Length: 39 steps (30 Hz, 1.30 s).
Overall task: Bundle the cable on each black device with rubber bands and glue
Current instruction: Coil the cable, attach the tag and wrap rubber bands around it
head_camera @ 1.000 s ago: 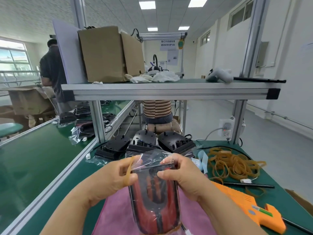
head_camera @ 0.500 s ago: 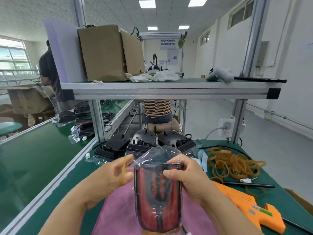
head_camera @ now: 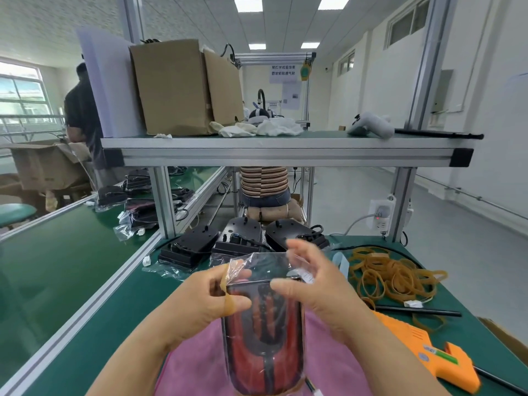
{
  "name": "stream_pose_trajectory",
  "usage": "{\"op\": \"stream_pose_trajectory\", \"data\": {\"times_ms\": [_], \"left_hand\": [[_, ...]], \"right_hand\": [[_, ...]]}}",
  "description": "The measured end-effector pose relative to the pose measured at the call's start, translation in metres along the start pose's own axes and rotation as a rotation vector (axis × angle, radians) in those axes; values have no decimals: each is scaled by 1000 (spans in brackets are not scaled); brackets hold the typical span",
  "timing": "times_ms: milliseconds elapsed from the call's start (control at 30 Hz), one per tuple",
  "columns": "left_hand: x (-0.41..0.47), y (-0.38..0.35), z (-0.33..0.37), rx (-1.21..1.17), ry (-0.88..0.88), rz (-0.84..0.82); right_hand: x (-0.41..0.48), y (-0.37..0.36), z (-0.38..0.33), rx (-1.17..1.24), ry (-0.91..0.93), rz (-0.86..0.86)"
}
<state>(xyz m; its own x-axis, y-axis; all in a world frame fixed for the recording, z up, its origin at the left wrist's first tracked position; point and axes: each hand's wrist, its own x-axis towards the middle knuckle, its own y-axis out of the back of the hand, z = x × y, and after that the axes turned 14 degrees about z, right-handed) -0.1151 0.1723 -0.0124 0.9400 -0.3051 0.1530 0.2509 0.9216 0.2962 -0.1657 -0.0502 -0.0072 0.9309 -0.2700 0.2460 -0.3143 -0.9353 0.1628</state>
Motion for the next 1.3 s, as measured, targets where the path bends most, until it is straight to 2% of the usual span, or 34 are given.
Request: {"op": "stream_pose_trajectory", "data": {"times_ms": [67, 100, 133, 233, 333, 600, 800, 933, 1033, 1300], "left_hand": [[-1, -1, -1, -12, -23, -29], [-1, -2, 0, -11, -41, -54], [0, -3, 1, 3, -66, -73], [2, -5, 4, 107, -149, -67], [2, -5, 5, 150, -165, -81], [0, -3, 4, 218, -221, -82], [-4, 3, -3, 129, -173, -76], [-9, 2, 0, 146, -222, -97], [-10, 1, -1, 71, -202, -105], [-14, 2, 4, 85, -187, -97]], "right_hand": [[-11, -6, -14, -223, 315, 331], [-18, -12, -22, -285, 471, 412], [-25, -21, -28, -329, 541, 393], [-37, -44, -42, -537, 492, 169], [-32, -51, -46, -753, 457, 123], [-31, -66, -49, -715, 350, 102], [-40, -56, -51, -360, 49, -8], [-39, -53, -61, 45, -209, -69], [-37, -50, -64, 327, -358, -139], [-26, -40, -70, 633, -460, -203]]}}
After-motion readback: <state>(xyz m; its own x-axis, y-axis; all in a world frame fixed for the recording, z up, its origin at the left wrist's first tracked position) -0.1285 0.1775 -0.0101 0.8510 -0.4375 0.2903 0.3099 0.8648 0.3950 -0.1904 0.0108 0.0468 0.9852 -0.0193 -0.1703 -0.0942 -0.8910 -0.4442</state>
